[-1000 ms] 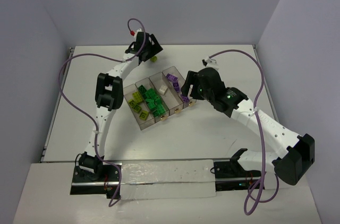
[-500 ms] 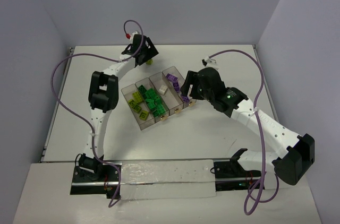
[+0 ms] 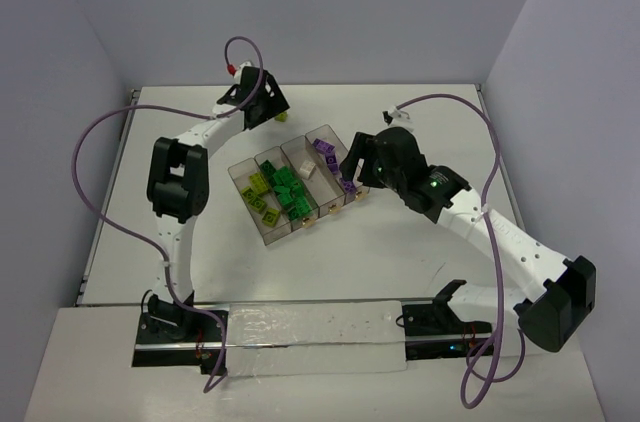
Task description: Sort the legos into containers by color
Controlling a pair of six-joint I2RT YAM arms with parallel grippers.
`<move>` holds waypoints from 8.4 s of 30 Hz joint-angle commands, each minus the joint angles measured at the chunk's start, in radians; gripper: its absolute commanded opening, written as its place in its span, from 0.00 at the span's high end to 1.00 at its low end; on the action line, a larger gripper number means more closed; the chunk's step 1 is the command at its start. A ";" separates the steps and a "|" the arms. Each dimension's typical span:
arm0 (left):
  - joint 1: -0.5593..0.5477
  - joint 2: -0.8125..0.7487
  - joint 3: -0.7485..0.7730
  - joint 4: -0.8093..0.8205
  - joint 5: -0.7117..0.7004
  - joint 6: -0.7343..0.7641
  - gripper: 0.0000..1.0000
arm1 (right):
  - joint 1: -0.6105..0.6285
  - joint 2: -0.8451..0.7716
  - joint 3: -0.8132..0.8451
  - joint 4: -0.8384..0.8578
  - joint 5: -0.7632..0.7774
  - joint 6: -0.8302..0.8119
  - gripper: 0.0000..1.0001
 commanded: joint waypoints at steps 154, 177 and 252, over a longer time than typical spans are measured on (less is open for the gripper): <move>0.053 0.209 0.373 -0.294 -0.212 -0.009 0.17 | -0.001 -0.002 0.009 0.062 -0.040 0.026 0.21; 0.065 -0.091 -0.056 -0.352 -0.366 0.090 0.17 | 0.000 -0.042 -0.009 0.074 -0.062 0.042 0.21; -0.245 -0.745 -0.655 -0.277 -0.288 -0.093 0.77 | 0.113 -0.132 -0.048 0.059 0.003 0.090 0.21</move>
